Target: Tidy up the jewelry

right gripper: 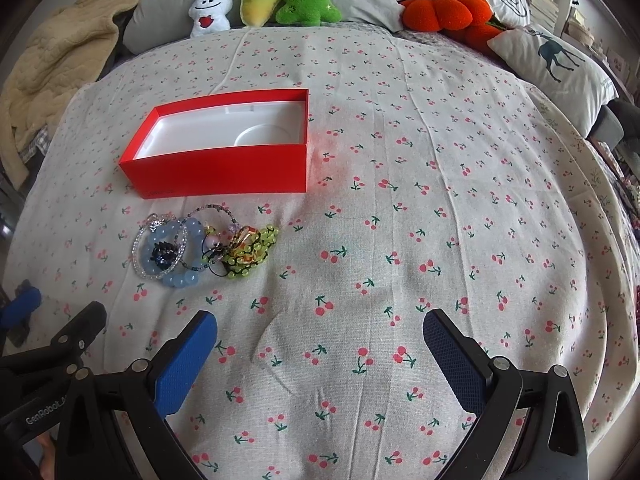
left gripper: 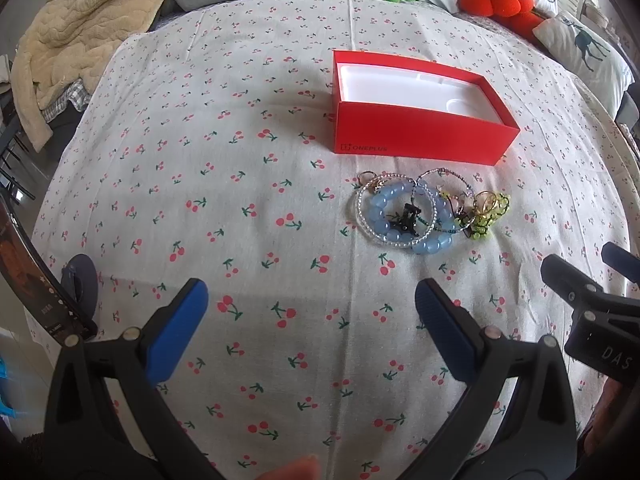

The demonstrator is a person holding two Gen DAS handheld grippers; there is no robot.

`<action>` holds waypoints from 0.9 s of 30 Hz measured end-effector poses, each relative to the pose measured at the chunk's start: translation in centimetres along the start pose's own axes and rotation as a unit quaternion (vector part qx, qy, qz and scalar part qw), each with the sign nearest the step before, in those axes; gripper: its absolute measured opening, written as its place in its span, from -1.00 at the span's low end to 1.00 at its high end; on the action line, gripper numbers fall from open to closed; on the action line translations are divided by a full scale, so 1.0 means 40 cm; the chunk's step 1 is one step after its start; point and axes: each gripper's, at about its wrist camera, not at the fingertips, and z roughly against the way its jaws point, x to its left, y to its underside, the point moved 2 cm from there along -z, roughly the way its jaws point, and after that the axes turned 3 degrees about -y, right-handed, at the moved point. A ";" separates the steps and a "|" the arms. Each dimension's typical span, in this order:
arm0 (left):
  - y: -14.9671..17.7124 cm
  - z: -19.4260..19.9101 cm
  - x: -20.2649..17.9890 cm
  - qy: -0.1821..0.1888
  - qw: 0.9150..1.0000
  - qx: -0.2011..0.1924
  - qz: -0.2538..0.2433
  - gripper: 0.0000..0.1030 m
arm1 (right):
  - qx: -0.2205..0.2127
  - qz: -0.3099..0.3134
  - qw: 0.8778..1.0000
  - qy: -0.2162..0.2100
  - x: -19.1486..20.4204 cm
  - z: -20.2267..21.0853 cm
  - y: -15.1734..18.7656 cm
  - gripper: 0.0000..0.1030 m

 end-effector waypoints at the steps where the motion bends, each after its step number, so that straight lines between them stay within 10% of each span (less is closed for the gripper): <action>1: 0.001 -0.001 0.000 0.002 1.000 0.001 0.000 1.00 | 0.000 0.000 1.000 0.000 -0.001 0.001 0.000 1.00; 23: -0.100 0.010 -0.017 0.093 0.991 0.031 -0.087 0.99 | 0.050 0.007 0.997 -0.063 -0.018 0.008 -0.099 1.00; 27: -0.134 -0.027 -0.001 0.120 0.988 0.047 -0.083 0.65 | 0.070 -0.001 0.993 -0.097 -0.020 -0.027 -0.137 1.00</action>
